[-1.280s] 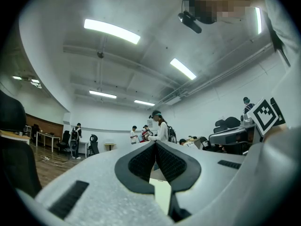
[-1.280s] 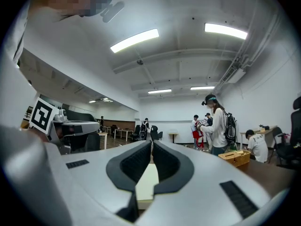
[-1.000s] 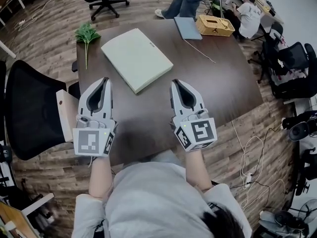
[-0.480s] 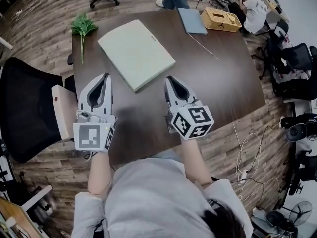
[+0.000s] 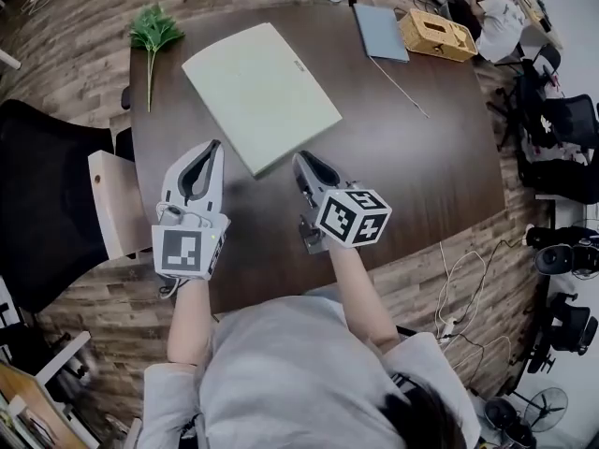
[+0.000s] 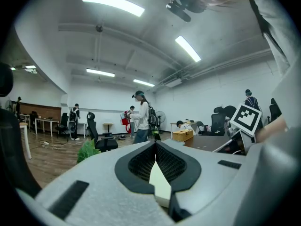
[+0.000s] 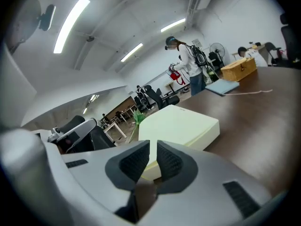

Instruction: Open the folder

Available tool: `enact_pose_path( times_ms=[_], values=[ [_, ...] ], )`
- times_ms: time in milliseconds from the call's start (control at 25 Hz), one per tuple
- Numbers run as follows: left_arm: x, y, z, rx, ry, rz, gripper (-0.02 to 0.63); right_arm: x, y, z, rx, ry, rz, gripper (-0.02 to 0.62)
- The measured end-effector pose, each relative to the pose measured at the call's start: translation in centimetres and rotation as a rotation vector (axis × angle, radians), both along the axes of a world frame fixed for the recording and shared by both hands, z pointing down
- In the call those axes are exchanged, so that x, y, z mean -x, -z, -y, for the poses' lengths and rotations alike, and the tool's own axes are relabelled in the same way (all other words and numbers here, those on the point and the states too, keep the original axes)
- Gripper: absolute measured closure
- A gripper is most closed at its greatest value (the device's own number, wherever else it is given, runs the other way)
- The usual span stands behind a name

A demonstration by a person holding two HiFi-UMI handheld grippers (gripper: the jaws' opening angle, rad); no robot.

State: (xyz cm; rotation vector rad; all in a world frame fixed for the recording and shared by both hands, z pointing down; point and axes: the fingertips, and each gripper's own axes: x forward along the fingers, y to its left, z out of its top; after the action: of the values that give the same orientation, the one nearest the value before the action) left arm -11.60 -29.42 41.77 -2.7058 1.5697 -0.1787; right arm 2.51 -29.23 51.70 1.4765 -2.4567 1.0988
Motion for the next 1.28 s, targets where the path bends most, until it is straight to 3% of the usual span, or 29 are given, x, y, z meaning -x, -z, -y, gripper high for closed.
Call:
enact_pose_path(
  times_ms=[320, 560, 1280],
  values=[
    [-1.5, -4.7, 1.3, 0.079, -0.021, 0.007, 0.598, 0.7, -4.5, 0.8, 0.148, -0.016, 0.110, 0.567],
    [-1.7, -7.4, 2.2, 0.141, 0.001, -0.008, 0.598, 1.5, -6.3, 1.5, 0.225, -0.012, 0.193, 0.526],
    [-1.8, -10.1, 3.0, 0.194, 0.027, -0.005, 0.598, 2.6, -5.8, 2.9, 0.270, -0.005, 0.380, 0.525]
  ],
)
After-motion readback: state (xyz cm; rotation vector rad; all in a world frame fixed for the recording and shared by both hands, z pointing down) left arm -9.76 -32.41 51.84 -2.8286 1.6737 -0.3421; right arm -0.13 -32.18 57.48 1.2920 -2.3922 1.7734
